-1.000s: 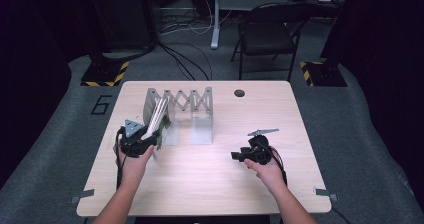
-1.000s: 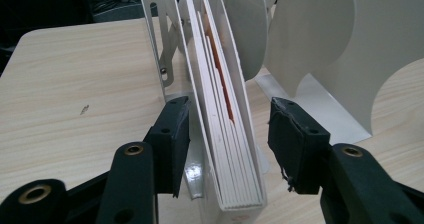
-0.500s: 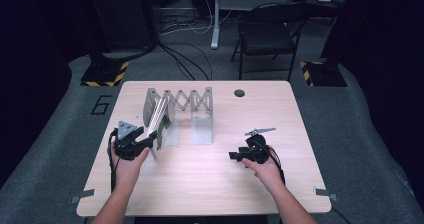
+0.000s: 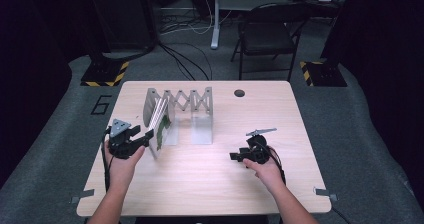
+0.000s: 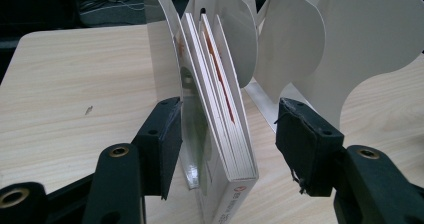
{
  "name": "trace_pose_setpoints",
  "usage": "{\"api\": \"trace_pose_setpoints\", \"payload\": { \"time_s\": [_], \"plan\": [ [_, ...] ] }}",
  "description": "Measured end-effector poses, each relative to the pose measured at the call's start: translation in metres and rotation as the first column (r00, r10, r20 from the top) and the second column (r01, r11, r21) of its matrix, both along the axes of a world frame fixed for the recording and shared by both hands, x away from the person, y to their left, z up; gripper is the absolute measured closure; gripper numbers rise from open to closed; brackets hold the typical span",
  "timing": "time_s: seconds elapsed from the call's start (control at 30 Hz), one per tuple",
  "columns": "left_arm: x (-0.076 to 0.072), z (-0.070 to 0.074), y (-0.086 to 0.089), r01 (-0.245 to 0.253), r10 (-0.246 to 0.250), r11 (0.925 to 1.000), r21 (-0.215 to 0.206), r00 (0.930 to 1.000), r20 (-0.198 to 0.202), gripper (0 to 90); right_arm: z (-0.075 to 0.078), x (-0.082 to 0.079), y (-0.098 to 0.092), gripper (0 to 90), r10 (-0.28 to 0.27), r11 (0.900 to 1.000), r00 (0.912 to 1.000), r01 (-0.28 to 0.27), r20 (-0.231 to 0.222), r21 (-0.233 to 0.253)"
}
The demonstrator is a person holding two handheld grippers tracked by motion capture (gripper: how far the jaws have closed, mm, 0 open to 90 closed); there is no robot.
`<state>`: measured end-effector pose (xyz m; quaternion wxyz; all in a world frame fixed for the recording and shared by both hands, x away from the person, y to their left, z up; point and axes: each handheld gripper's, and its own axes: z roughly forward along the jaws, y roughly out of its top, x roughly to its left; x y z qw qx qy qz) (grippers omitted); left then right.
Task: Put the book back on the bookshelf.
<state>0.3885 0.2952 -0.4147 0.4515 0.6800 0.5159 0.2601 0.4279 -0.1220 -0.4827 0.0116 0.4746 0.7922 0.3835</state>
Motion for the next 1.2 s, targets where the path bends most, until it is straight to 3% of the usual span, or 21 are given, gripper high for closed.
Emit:
{"api": "trace_pose_setpoints", "payload": {
  "time_s": [0.2, 0.53, 0.63, 0.93, 1.07, 1.2],
  "plan": [
    [-0.001, 0.006, 0.002, 0.026, -0.026, 0.9996, -0.004, 0.9995, -0.02, 44.0, -0.001, 0.0, -0.001, 43.6, -0.015, 1.0, 0.9997, 0.015, -0.019, 0.005],
    [-0.009, 0.014, 0.0, 0.063, -0.063, 0.998, -0.009, 0.9979, -0.016, 44.0, 0.001, -0.002, 0.0, 43.3, -0.013, 1.0, 0.9999, 0.013, 0.003, -0.005],
    [-0.012, 0.016, -0.004, 0.095, -0.095, 0.9955, -0.009, 0.9951, -0.025, 43.7, 0.001, -0.002, 0.002, 43.2, -0.021, 1.0, 0.9998, 0.021, -0.002, -0.006],
    [-0.016, 0.018, -0.028, 0.199, -0.197, 0.9797, 0.026, 0.9788, -0.056, 43.5, 0.001, -0.001, 0.0, 42.6, -0.02, 1.0, 0.9998, 0.02, 0.004, -0.004],
    [-0.017, 0.015, -0.038, 0.234, -0.231, 0.9721, 0.022, 0.9695, -0.082, 43.5, 0.001, -0.002, -0.001, 42.3, -0.026, 1.0, 0.9997, 0.026, 0.001, -0.007],
    [-0.022, 0.007, -0.045, 0.263, -0.253, 0.9618, 0.075, 0.96, -0.119, 43.5, 0.003, -0.003, 0.0, 42.2, -0.015, 1.0, 0.9998, 0.015, 0.013, -0.013]
  ]
}}
